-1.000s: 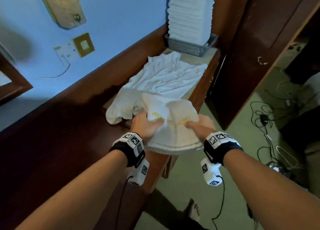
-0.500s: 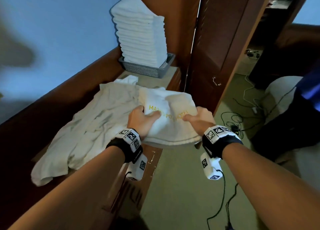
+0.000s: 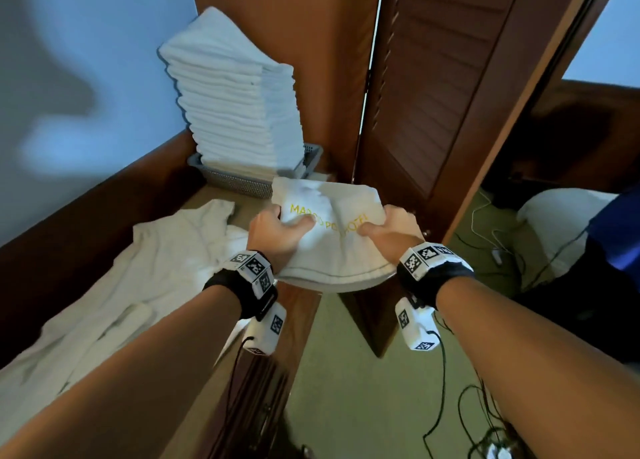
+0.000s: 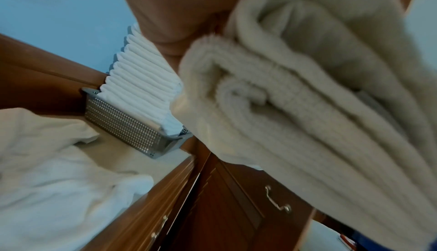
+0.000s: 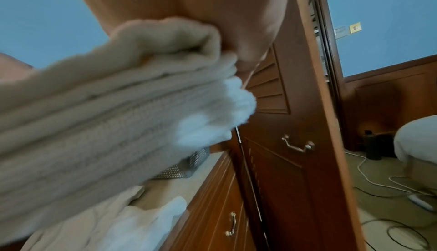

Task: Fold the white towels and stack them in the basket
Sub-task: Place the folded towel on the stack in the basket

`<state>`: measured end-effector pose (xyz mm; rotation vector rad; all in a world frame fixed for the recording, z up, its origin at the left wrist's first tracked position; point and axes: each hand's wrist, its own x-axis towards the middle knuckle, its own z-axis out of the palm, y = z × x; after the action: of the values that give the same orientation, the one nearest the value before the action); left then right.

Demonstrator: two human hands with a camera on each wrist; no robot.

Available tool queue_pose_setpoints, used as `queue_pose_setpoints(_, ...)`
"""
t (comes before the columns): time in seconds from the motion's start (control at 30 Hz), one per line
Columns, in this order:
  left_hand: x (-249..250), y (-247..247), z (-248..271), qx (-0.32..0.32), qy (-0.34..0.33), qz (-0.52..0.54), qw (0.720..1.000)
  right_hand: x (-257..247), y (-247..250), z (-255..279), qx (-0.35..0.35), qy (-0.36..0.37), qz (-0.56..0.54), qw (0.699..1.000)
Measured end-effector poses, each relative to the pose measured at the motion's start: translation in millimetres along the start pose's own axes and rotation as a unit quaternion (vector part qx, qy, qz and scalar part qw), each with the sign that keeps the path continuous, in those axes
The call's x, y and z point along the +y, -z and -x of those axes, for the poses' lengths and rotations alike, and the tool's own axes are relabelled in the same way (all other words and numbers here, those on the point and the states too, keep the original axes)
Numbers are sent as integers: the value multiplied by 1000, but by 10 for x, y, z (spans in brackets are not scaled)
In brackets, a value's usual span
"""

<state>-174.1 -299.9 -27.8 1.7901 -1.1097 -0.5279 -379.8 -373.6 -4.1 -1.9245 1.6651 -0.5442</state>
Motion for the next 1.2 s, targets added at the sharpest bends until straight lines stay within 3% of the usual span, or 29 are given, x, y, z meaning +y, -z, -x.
queue_pose_setpoints(0.17, 301, 95, -856, 35, -24, 15, 999, -509, 216, -969, 11, 65, 23, 998)
queue_pose_setpoints(0.4, 755, 448, -1997, 91, -72, 65, 991, -1415, 473, -2346, 43, 213, 41, 975)
queue_pose_setpoints(0.7, 1369, 659, -3811, 145, -143, 111, 973, -2743, 609, -4450, 88, 311, -25, 946)
queue_pose_setpoints(0.8, 1472, 750, -4367, 200, -146, 80, 965, -3205, 536, -5115, 84, 348, -52, 932)
queue_pose_setpoints(0.97, 1377, 839, -5036, 273, -90, 151, 946, -3815, 212, -5910, 61, 408, -96, 906)
queue_pose_setpoints(1.1, 985, 729, -5152, 214, 111, 278, 930, -3776, -293, -6288, -37, 401, -45, 914)
queue_pose_setpoints(1.2, 779, 585, -5065, 245, 173, 311, 902, -3542, -663, -6435, -146, 373, 27, 916)
